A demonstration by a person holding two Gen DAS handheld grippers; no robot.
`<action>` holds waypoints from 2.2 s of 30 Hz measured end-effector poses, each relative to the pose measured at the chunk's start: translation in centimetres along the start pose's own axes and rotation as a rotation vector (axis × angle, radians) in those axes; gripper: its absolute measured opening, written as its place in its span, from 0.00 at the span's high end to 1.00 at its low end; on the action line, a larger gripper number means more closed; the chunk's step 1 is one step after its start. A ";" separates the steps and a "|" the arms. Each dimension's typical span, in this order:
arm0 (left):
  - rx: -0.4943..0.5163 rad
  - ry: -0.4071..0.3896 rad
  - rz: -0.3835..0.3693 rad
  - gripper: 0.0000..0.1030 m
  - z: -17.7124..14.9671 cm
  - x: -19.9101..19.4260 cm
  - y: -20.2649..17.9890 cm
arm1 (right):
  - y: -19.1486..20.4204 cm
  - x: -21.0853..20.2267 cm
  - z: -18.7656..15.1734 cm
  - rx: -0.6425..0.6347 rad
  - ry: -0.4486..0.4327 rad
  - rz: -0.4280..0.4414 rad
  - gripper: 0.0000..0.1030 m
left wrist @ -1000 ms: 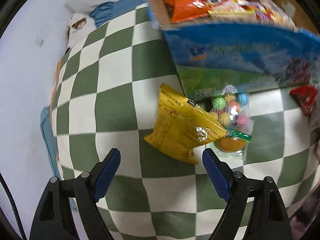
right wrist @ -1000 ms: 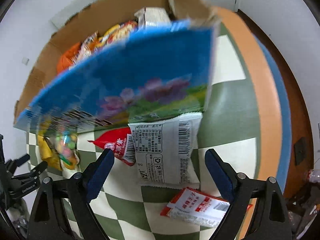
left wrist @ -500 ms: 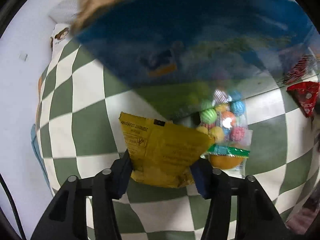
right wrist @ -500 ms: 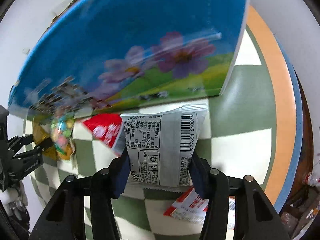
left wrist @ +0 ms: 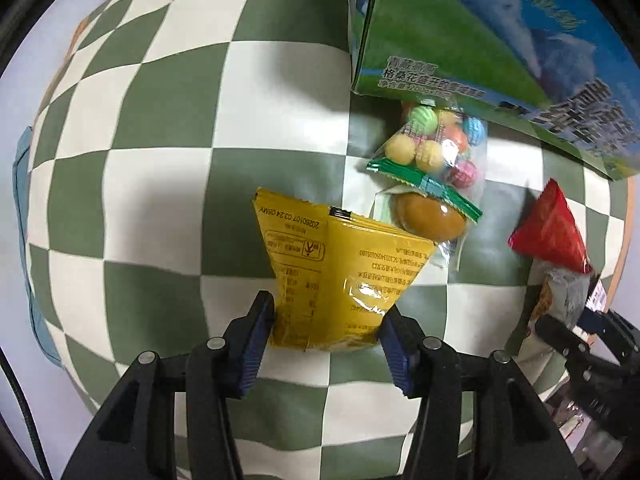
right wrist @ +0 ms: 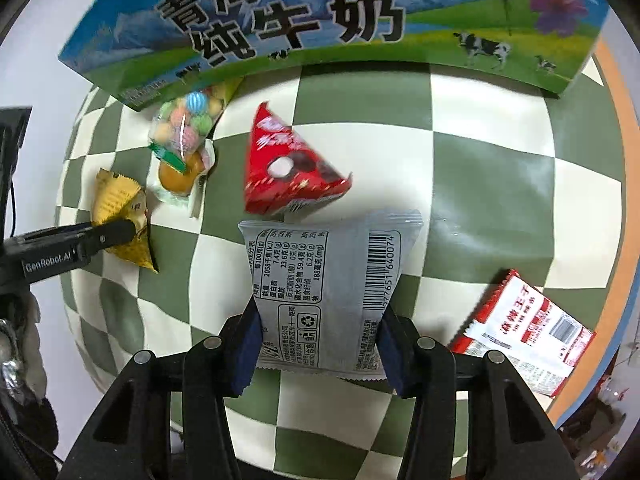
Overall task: Organize snacks
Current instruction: 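Carry the white pack and yellow bag into the box, open both tools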
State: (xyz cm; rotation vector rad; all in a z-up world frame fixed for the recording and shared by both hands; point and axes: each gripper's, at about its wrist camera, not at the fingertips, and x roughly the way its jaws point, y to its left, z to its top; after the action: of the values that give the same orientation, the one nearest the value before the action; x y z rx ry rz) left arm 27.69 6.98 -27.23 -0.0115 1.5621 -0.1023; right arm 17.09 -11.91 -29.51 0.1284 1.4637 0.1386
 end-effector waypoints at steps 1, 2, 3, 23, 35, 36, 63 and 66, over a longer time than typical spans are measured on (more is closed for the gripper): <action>-0.002 0.003 -0.005 0.50 0.3 0.4 -0.2 | 0.1 0.3 0.0 0.007 0.001 -0.004 0.47; -0.001 0.010 0.003 0.50 0.6 1.0 -0.4 | 0.0 0.7 0.4 0.013 0.003 -0.005 0.47; 0.001 0.014 0.016 0.50 0.8 1.4 -0.3 | -0.1 1.0 0.4 0.018 0.005 -0.009 0.46; 0.006 -0.077 -0.129 0.59 -5.3 -6.5 -7.2 | 1.1 -6.3 -1.3 0.037 -0.088 0.183 0.49; 0.092 -0.198 -0.254 0.59 10.3 -16.6 -12.8 | -3.1 -20.2 10.5 0.042 -0.323 0.109 0.49; 0.099 -0.179 -0.252 0.59 12.4 -16.5 -13.6 | -3.5 -20.4 11.7 0.040 -0.319 0.099 0.49; 0.103 0.177 -0.211 0.36 20.4 -7.6 -18.8 | -7.2 -12.9 21.2 0.045 0.031 0.014 0.23; 0.098 0.141 -0.193 0.11 20.2 -8.2 -18.8 | -7.3 -12.9 21.1 0.045 0.046 -0.003 0.10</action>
State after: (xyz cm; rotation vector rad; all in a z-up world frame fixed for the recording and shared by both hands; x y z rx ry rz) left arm 46.70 -12.31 -17.53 -0.0795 1.6922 -0.3380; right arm 36.93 -21.37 -15.99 0.1608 1.5131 0.1072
